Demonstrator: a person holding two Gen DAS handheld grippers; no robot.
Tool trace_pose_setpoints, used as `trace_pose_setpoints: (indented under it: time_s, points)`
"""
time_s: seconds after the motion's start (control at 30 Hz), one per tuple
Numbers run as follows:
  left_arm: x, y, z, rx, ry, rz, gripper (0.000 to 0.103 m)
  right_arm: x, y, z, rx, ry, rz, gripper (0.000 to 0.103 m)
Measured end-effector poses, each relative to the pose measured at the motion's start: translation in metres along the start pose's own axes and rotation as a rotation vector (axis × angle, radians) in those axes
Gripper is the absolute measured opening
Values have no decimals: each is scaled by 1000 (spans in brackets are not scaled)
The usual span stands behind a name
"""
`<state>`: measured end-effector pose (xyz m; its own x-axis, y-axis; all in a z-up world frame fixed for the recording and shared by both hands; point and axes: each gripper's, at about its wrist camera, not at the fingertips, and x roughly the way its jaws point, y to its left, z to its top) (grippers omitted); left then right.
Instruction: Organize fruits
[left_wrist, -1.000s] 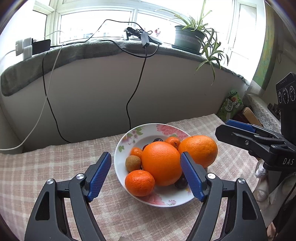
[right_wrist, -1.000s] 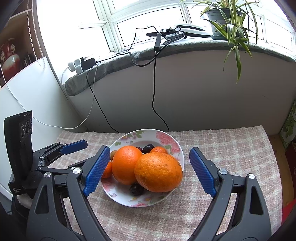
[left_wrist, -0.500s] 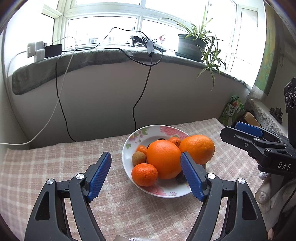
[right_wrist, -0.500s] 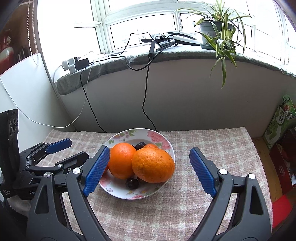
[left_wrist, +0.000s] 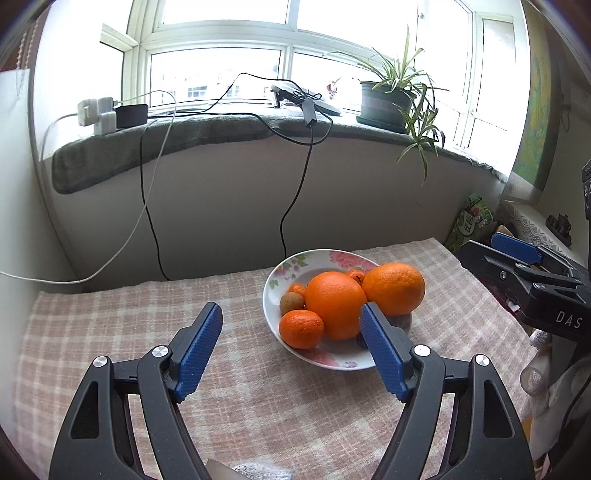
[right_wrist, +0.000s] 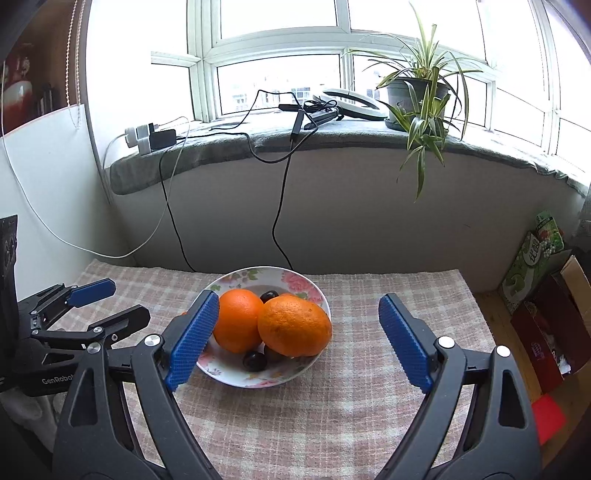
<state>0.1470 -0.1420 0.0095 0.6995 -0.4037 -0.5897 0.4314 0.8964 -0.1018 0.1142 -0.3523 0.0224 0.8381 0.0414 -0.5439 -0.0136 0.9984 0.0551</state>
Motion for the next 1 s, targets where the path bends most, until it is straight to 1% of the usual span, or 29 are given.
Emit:
trace_pose_setpoints:
  time_s: [0.03, 0.07, 0.1, 0.13, 0.2, 0.27, 0.3, 0.33, 0.67, 1.0]
  points:
    - [-3, 0, -1, -1, -6, 3, 77, -2, 0, -1, -1, -3, -3, 91]
    - [-7, 0, -2, -3, -10, 5, 77, -4, 1, -2, -2, -6, -7, 94]
    - [-10, 0, -3, -5, -14, 7, 77, -7, 1, -4, -2, -11, -10, 102]
    - [-15, 0, -6, -10, -19, 11, 77, -10, 2, -6, -2, -23, -14, 103]
    - [-21, 0, -9, -17, -25, 15, 77, -16, 3, -10, -7, -47, -31, 103]
    - [-25, 0, -12, -20, -23, 21, 77, -20, 5, -12, -16, -49, -34, 103]
    - [-27, 1, -13, -23, -22, 27, 81, -21, 6, -14, -15, -48, -32, 103]
    - [-29, 1, -14, -26, -24, 29, 82, -22, 6, -15, -13, -46, -29, 103]
    - [-45, 1, -26, -32, -23, 46, 83, -34, 6, -25, 11, -47, -28, 103]
    - [-52, -1, -33, -31, -18, 52, 83, -38, 8, -33, 11, -40, -25, 103]
